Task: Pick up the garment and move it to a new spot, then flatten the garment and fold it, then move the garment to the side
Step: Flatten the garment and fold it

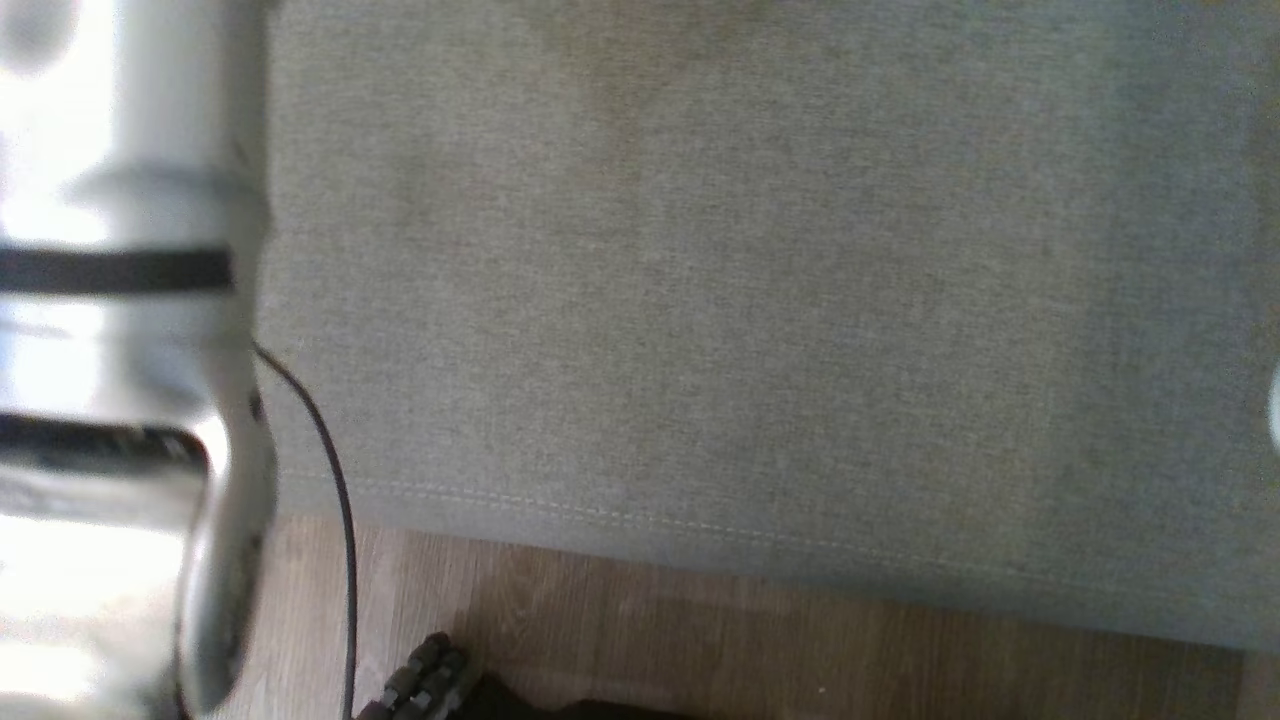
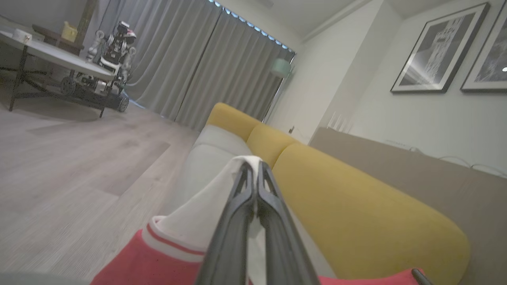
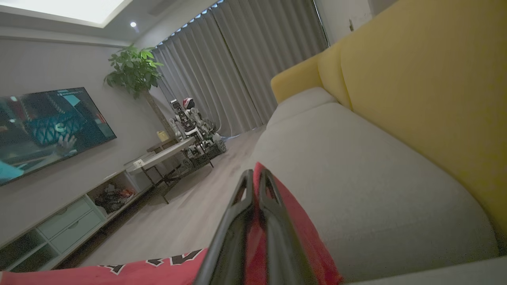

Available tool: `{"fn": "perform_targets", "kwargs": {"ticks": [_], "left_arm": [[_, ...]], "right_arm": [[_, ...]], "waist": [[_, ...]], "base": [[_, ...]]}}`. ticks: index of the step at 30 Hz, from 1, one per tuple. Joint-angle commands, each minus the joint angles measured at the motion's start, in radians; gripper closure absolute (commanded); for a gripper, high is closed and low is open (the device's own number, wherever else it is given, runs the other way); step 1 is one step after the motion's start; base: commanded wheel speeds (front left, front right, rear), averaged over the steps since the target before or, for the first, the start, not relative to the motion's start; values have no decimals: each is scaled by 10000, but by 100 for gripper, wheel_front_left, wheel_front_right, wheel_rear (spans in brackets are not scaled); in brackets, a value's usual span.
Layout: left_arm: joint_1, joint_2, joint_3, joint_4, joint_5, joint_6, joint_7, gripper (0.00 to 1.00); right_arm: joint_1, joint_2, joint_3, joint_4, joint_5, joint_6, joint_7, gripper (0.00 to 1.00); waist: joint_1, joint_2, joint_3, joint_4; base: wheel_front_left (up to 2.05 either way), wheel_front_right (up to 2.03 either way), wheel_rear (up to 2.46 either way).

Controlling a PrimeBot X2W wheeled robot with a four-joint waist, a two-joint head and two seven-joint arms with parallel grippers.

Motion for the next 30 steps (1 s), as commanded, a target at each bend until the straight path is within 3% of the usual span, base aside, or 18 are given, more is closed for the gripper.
{"fn": "perform_targets", "kwargs": {"ticks": [1, 12, 19, 30], "left_arm": [[196, 388, -37, -301, 45, -105, -44, 100], [4704, 562, -1550, 449, -92, -185, -44, 100], [6763, 1285, -2813, 145, -1173, -186, 3, 100], [8372, 2656, -3804, -215, -1480, -187, 149, 100]], "right_arm": [[166, 161, 93, -324, 225, 71, -82, 100], [4259, -424, 1565, 495, 1995, 71, 46, 100], [5716, -713, 2627, 1103, 2088, 71, 412, 100], [7074, -661, 3635, 1563, 2318, 71, 1256, 100]], "waist": [[-2, 1, -49, 94], [-2, 1, -1977, 38], [-2, 1, -3231, -166], [-2, 1, -4380, -466]], "base": [[0, 0, 0], [0, 0, 0], [0, 0, 0], [0, 0, 0]]}}
